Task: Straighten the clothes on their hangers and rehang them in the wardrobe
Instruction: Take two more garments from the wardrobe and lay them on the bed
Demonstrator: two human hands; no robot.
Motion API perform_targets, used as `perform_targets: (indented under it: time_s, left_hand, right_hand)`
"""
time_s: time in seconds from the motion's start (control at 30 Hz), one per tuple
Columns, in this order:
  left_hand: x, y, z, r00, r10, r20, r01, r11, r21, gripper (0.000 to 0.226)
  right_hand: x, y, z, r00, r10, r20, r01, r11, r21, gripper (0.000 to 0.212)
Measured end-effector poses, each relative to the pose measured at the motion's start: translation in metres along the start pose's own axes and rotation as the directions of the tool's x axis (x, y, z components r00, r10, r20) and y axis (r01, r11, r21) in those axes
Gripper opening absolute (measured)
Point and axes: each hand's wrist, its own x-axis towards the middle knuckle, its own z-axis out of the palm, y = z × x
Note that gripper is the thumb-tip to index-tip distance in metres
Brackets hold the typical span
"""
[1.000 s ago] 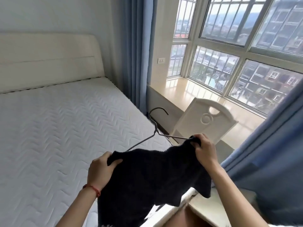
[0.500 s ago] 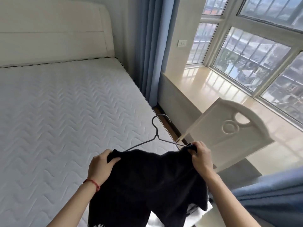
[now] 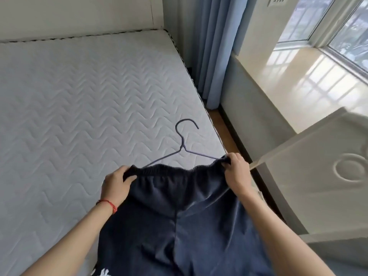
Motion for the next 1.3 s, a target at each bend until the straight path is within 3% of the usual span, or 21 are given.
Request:
perform_targets:
  time_s: [0.13,0.2,0.33,0.43,0.5,0.63,0.7,0.77,0.87,0.97,1.07,1.17,1.3]
  left_hand:
    - [0.055,-0.008,0.027,0.996,0.008,-0.083,-0.008,1.0,0.001,0.027]
    - [0.076,-0.019,0.045,0.993,0.015,-0.119,-0.004,0.996,0.094,0.036]
    - [0.08,-0.059,0.08,0.996,-0.061,-0.059,0.072,0.975,0.21,0.059]
    - [0.04,-0.112,0.1,0.986,-0.168,0.017,0.161,0.963,0.215,0.056]
    - [0.0,-0.148,0.106,0.971,-0.232,0.054,0.216,0.953,0.214,0.054]
    - [-0.079,-0.209,0.1,0.918,-0.393,0.056,0.374,0.902,0.214,0.052]
    - [-0.111,-0.23,0.093,0.886,-0.46,0.056,0.435,0.868,0.238,0.053]
    - [-0.136,-0.247,0.085,0.857,-0.511,0.07,0.479,0.839,0.259,0.056]
    - [-0.161,-0.277,0.077,0.815,-0.57,0.098,0.528,0.802,0.279,0.058]
    - [-0.167,-0.284,0.072,0.758,-0.626,0.181,0.624,0.778,0.078,0.037]
    - [-0.164,-0.284,0.071,0.72,-0.631,0.288,0.662,0.75,-0.011,0.014]
    - [-0.167,-0.293,0.075,0.698,-0.612,0.371,0.655,0.756,0.013,0.022]
    - [-0.185,-0.301,0.081,0.62,-0.633,0.462,0.71,0.704,0.012,0.031]
  right_hand:
    - [0.047,0.005,0.044,0.999,-0.047,-0.013,0.046,0.996,-0.073,0.021]
    - [0.064,0.012,0.073,0.997,-0.077,-0.008,0.075,0.983,-0.165,0.023]
    - [0.065,0.038,0.123,0.994,0.098,0.047,-0.082,0.961,-0.262,0.04]
    - [0.022,0.054,0.152,0.967,0.146,0.207,-0.108,0.977,-0.185,0.04]
    - [-0.025,0.059,0.165,0.949,0.136,0.283,-0.129,0.991,-0.042,0.033]
    - [-0.128,0.058,0.179,0.905,0.28,0.32,-0.351,0.917,0.191,0.015]
    - [-0.178,0.055,0.187,0.833,0.399,0.384,-0.506,0.83,0.235,0.007]
    - [-0.225,0.053,0.196,0.731,0.509,0.455,-0.641,0.741,0.2,0.016]
    - [-0.273,0.049,0.206,0.527,0.663,0.532,-0.767,0.641,-0.038,0.023]
    - [-0.296,0.047,0.217,0.435,0.696,0.571,-0.824,0.563,-0.058,0.032]
    - [-0.301,0.041,0.226,0.454,0.618,0.642,-0.82,0.572,0.03,0.023]
    - [-0.299,0.04,0.233,0.467,0.568,0.678,-0.818,0.569,0.086,0.019]
    - [-0.302,0.052,0.222,0.516,0.685,0.515,-0.815,0.577,0.051,0.016]
